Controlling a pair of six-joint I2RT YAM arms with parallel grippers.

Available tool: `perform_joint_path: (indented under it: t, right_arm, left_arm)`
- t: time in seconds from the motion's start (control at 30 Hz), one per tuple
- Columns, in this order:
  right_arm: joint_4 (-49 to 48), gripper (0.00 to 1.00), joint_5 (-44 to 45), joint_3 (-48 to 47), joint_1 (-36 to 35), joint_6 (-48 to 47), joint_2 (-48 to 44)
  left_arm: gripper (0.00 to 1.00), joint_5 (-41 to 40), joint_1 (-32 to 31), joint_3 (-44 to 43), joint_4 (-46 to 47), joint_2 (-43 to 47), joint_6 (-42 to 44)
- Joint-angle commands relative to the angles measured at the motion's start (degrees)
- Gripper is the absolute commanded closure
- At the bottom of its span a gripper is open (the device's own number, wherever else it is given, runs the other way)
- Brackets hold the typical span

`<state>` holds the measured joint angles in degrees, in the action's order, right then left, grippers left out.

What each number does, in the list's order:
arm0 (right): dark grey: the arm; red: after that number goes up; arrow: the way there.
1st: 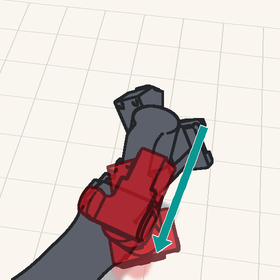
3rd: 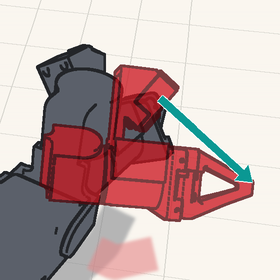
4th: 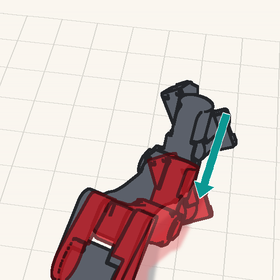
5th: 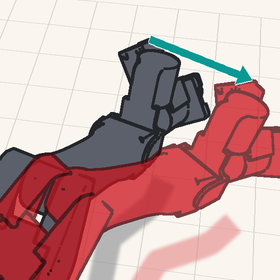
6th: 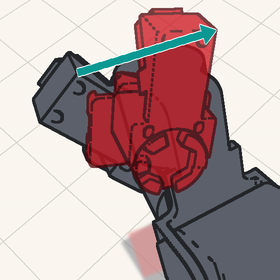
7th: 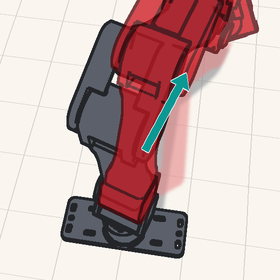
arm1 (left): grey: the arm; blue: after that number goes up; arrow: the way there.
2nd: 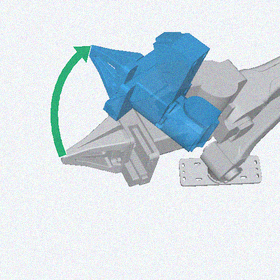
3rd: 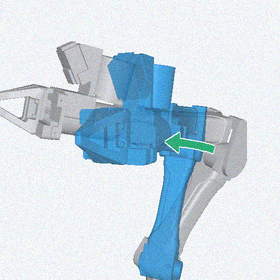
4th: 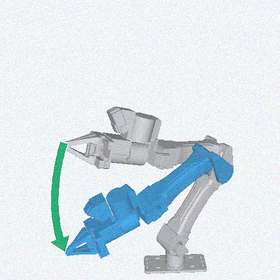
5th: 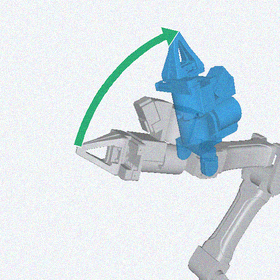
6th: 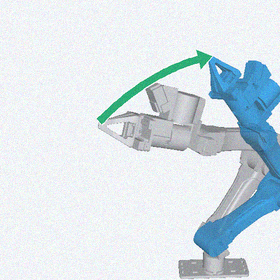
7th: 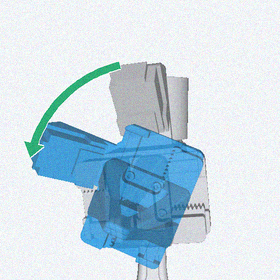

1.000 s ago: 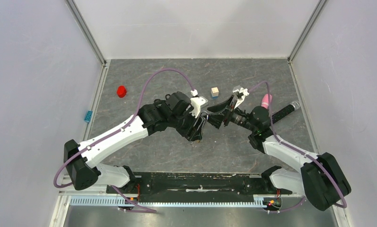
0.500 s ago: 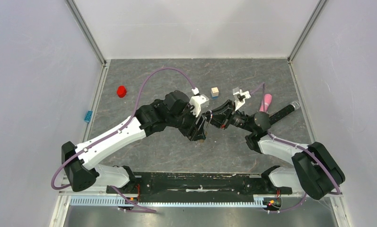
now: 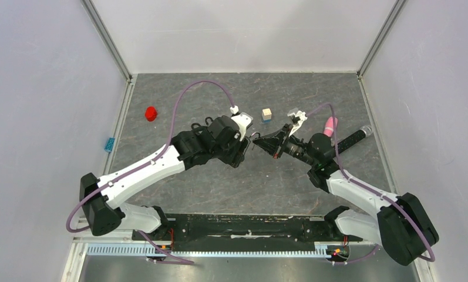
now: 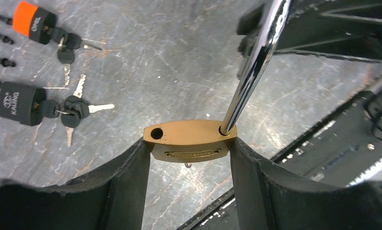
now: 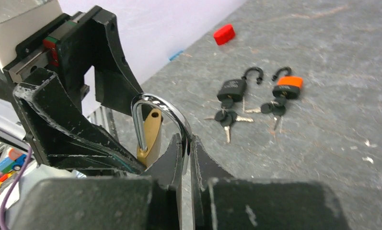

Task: Unlock with the key

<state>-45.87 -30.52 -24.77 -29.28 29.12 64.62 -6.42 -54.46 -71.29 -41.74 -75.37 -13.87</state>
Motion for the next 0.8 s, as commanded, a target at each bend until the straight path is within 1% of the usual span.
perform_joint_path:
  t: [0.0,0.1,0.2,0.43,0.47,0.53,0.63,0.67,0.73,0.77]
  right_arm:
    - [17.5,1.00,5.6,-1.3,0.2,-7.9,-1.0]
    - [21.1,1.00,7.6,-1.0,0.0,-7.6,-0.4]
    - [22.3,1.00,8.6,0.2,0.0,-6.0,1.0]
    - [21.1,1.00,11.5,4.0,-0.1,-2.5,6.2]
    - [20.9,0.99,12.1,4.4,-0.1,-2.4,6.9]
    - [19.9,0.88,13.1,5.0,-0.1,-2.2,8.7]
    - [15.8,0.74,13.9,6.6,-0.1,-2.1,11.1]
    - [14.7,0.70,14.5,7.2,0.0,-2.1,11.8]
    - [14.2,0.60,15.5,7.8,0.0,-2.3,12.5]
    - [14.2,0.58,15.6,8.0,0.1,-2.5,12.7]
  left_arm:
    - [0.98,-12.3,0.3,-2.9,1.1,-1.7,-5.2]
    - [0.98,-13.2,0.3,-2.4,2.2,-4.4,-7.7]
    - [0.98,-14.2,0.2,-2.2,2.4,-8.2,-10.3]
    - [0.98,-16.5,0.3,-2.9,1.6,-19.3,-14.2]
    - [0.98,-16.6,0.3,-3.4,1.0,-20.7,-14.8]
    - [0.98,-16.6,0.4,-4.5,0.5,-23.5,-15.5]
    - [0.98,-16.3,1.0,-6.4,0.1,-27.5,-16.0]
    - [0.98,-16.2,1.4,-6.9,0.1,-28.8,-16.1]
    - [0.98,-15.7,2.4,-8.1,0.1,-31.4,-15.9]
    - [0.98,-15.4,3.1,-8.5,0.1,-32.6,-15.8]
